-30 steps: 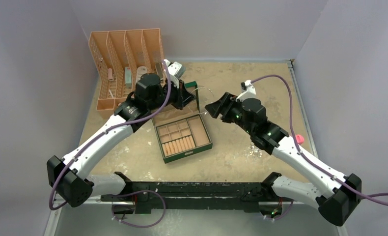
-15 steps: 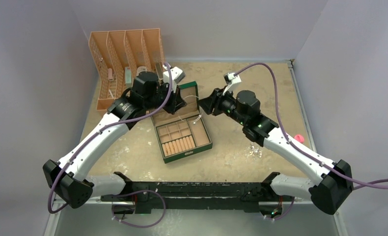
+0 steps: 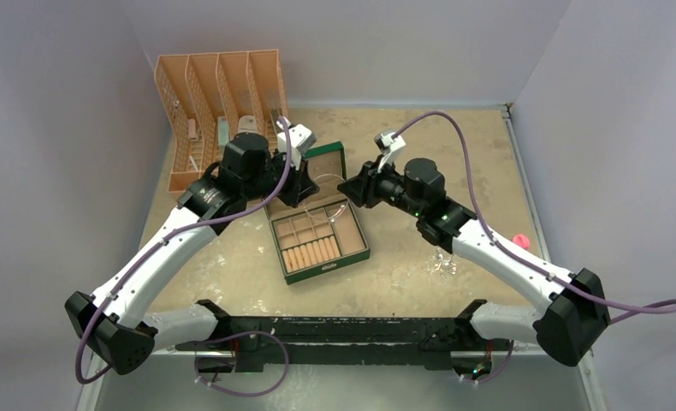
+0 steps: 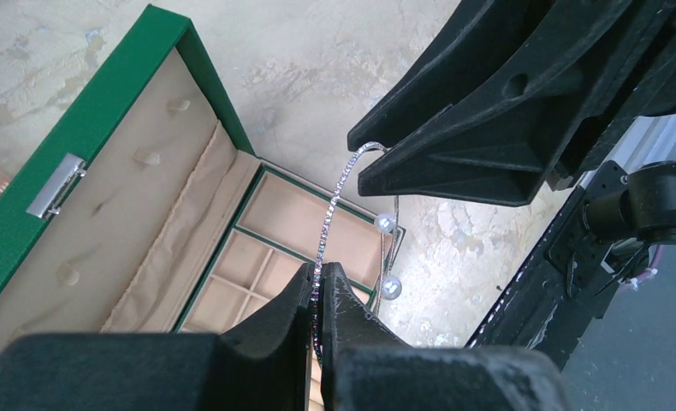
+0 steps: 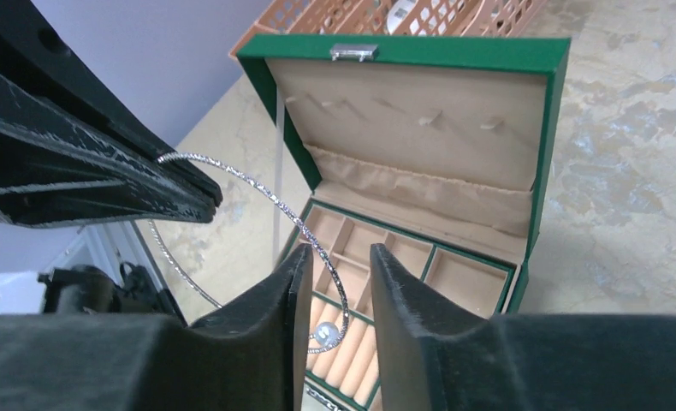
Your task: Organize the mixed jewelry
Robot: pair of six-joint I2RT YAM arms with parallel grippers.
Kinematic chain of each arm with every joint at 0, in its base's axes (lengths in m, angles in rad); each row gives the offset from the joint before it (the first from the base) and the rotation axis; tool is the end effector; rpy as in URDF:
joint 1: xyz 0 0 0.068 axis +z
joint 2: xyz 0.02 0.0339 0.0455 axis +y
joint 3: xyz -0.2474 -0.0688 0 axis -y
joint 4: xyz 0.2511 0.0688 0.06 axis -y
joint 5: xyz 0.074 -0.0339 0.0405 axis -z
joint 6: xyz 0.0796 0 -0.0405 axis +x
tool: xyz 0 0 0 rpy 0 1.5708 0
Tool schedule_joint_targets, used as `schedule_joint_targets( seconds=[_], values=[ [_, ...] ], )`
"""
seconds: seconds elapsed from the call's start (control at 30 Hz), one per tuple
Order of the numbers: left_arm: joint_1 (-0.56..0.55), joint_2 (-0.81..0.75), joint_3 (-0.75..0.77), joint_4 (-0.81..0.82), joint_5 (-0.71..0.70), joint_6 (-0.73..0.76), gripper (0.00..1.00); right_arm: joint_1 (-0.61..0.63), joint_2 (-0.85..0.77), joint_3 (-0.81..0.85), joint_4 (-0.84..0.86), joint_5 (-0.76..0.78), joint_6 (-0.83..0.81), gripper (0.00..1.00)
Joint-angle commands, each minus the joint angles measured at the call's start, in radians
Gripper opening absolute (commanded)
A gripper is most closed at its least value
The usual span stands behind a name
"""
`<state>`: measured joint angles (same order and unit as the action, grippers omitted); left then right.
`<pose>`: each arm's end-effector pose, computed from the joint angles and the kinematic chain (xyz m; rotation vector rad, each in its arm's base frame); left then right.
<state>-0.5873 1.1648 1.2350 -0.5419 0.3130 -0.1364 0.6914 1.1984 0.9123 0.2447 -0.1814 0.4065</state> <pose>0.2378 -0.1877 0.3502 0.6661 1.9981 -0.7639 0.2527 0.2278 0.3243 -0.3878 1.6599 0.9819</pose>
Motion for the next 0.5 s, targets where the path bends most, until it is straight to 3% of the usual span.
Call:
schedule_joint_targets(
  seconds=[0.0, 0.17, 0.3, 0.47],
  values=[
    [0.003, -0.014, -0.009, 0.013, 0.009, -0.006, 0.00, -0.002, 0.017, -0.013, 0.037, -0.065, -0.026, 0.28],
    [0.004, -0.013, -0.018, 0.004, -0.044, -0.031, 0.00, -0.002, 0.021, -0.018, 0.052, -0.066, -0.010, 0.03],
    [0.003, -0.015, -0.024, -0.005, -0.092, -0.064, 0.39, -0.002, 0.042, -0.017, 0.074, -0.061, 0.004, 0.00],
    [0.004, -0.057, -0.046, -0.029, -0.280, -0.134, 0.58, 0.007, 0.089, -0.011, 0.107, -0.063, 0.009, 0.00]
  ],
)
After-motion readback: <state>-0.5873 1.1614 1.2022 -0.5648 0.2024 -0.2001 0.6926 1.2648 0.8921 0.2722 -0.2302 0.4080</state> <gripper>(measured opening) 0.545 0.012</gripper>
